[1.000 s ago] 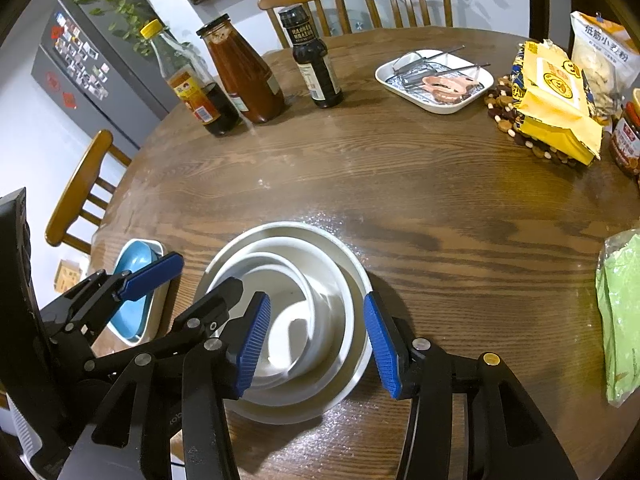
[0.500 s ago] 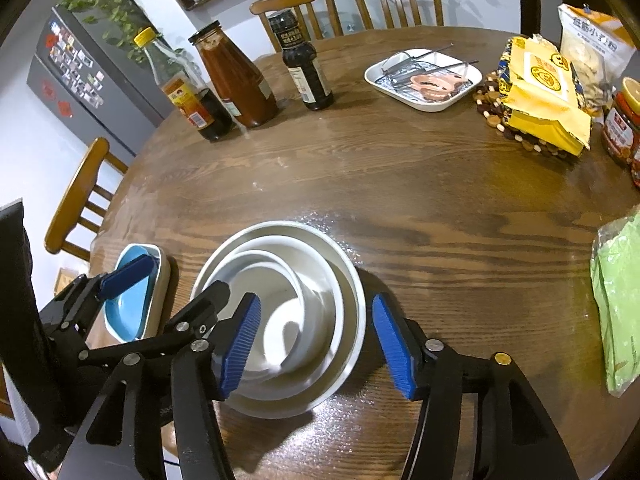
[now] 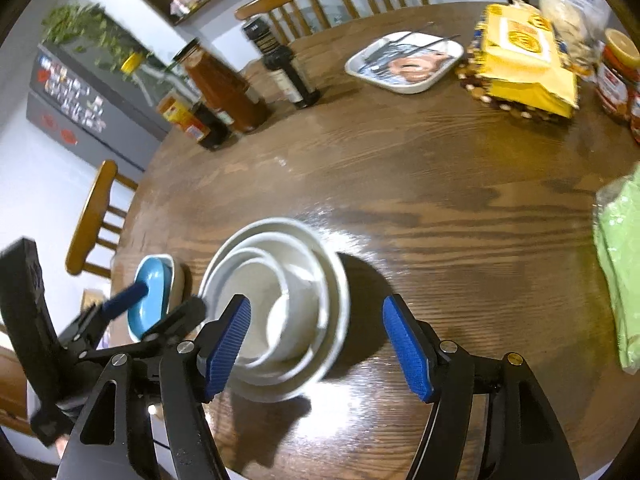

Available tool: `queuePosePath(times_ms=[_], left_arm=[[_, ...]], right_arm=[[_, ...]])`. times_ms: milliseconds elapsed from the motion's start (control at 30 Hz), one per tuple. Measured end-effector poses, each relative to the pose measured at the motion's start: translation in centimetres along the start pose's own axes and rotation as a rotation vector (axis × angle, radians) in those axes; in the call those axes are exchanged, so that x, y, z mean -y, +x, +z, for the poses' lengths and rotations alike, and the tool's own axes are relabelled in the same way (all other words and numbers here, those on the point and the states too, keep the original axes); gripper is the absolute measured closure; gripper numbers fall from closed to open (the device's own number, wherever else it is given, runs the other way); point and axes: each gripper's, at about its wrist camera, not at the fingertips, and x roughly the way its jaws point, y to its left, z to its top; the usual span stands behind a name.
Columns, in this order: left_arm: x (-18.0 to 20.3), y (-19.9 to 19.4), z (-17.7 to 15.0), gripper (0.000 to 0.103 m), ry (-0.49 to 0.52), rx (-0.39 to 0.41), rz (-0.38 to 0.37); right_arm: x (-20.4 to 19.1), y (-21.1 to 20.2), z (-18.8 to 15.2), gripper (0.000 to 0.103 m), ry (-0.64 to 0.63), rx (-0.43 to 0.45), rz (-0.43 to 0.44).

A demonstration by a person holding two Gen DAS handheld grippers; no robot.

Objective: Organize plates and bowls
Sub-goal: 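Move both grippers around the stacked white bowls toward their rim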

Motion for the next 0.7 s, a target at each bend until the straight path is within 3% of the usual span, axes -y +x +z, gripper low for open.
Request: queuePosePath(times_ms=[100, 300, 500, 700], left_arm=[[-1.4, -0.3, 0.0, 0.001, -0.066, -0.031, -0.024], [-4.3, -0.3, -0.3, 0.002, -0.167, -0.052, 0.023], [-4.6, 0.9, -0.8, 0.002, -0.172, -0.106, 0.034], [-5.2, 1.8, -1.1, 0.002, -0.161, -0.122, 0.093]], right_arm=[[1.5, -0.4, 0.0, 0.033, 0.049, -0.012, 0.031], [2.5, -0.1, -0.5, 0.033, 0.055, -0.032, 0.022], [3.3, 1.1, -0.6, 0.033, 0.083, -0.073, 0.045], [3.7, 1.9, -0.7, 0.033, 0.079, -0.094, 0.017]])
